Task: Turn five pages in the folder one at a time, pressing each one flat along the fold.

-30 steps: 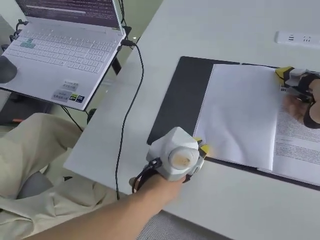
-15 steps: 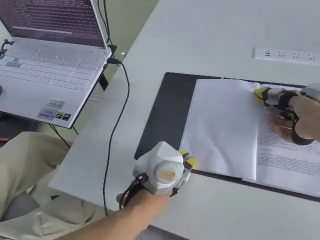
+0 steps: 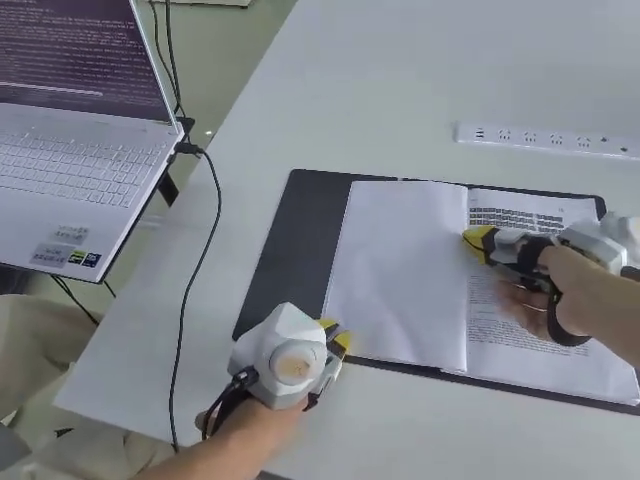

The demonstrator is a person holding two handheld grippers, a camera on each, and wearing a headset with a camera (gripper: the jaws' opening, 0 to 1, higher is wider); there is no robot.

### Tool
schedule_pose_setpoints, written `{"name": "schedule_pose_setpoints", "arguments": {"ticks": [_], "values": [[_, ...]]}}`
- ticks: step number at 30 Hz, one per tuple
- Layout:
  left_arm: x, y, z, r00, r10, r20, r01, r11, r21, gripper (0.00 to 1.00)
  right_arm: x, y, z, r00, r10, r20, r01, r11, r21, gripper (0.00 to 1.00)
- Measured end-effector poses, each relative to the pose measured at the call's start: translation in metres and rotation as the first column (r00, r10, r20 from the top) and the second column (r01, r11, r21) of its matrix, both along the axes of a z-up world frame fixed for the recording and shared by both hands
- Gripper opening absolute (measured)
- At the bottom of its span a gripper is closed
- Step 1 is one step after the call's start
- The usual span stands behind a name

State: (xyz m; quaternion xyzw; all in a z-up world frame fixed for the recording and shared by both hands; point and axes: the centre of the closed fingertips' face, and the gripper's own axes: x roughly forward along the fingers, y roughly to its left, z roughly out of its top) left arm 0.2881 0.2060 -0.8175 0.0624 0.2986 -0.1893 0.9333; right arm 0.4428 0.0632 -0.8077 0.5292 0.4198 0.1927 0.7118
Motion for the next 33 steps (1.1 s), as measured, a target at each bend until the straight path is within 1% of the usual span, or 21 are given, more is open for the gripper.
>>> {"name": "schedule_pose_setpoints", "arguments": {"ticks": [4,7,9,12,14,15,17,19,20,21,25,26,33], "values": [[0.0,0.001,0.0,1.0,-0.002,0.001,0.002,1.0,0.001,0.06,-0.018,0.0,0.0,1.0,0.02,-0.006,-0.02,0.999,0.026,0.0],[0.001,0.001,-0.001,1.0,-0.001,0.002,0.001,1.0,0.0,0.06,-0.027,-0.001,0.0,1.0,0.026,-0.01,-0.026,0.999,0.035,0.0],[0.001,0.001,-0.002,1.0,0.001,0.003,-0.001,1.0,-0.002,0.06,-0.036,-0.001,0.0,0.999,0.04,-0.021,-0.039,0.998,0.045,0.0],[0.001,0.001,-0.002,1.0,0.003,0.005,-0.003,1.0,-0.002,0.06,-0.053,0.003,-0.002,0.997,0.077,-0.029,-0.075,0.996,0.052,0.0],[0.001,0.001,-0.002,1.0,0.003,0.006,-0.003,1.0,-0.002,0.06,-0.06,0.006,-0.004,0.994,0.1,-0.034,-0.098,0.994,0.059,0.0],[0.001,0.001,-0.002,1.0,0.003,0.005,-0.003,1.0,-0.003,0.06,-0.066,0.008,-0.004,0.993,0.115,-0.034,-0.113,0.992,0.062,0.0],[0.001,0.001,-0.002,1.0,0.0,0.004,0.0,1.0,0.001,0.06,-0.078,0.013,-0.003,0.99,0.137,-0.036,-0.135,0.989,0.059,0.0],[0.001,0.0,-0.002,1.0,0.001,0.004,-0.001,1.0,-0.001,0.06,-0.088,0.015,-0.004,0.986,0.166,-0.034,-0.164,0.985,0.049,0.0],[0.001,0.0,-0.002,1.0,0.001,0.004,-0.001,1.0,0.0,0.06,-0.092,0.016,-0.004,0.985,0.168,-0.034,-0.167,0.985,0.05,0.0],[0.001,0.0,-0.002,1.0,0.001,0.004,-0.001,1.0,0.001,0.06,-0.099,0.017,-0.005,0.983,0.178,-0.039,-0.176,0.983,0.053,0.0],[0.001,0.0,-0.002,1.0,-0.003,0.001,0.003,1.0,0.004,0.06,-0.114,0.017,-0.005,0.981,0.186,-0.047,-0.183,0.981,0.062,0.0],[0.001,0.0,-0.002,1.0,-0.004,0.001,0.004,1.0,0.006,0.06,-0.121,0.017,-0.004,0.98,0.191,-0.049,-0.188,0.98,0.065,0.0],[0.001,0.0,-0.001,1.0,-0.007,0.0,0.006,1.0,0.01,0.06,-0.147,0.015,-0.005,0.974,0.217,-0.063,-0.211,0.974,0.079,0.0]]}}
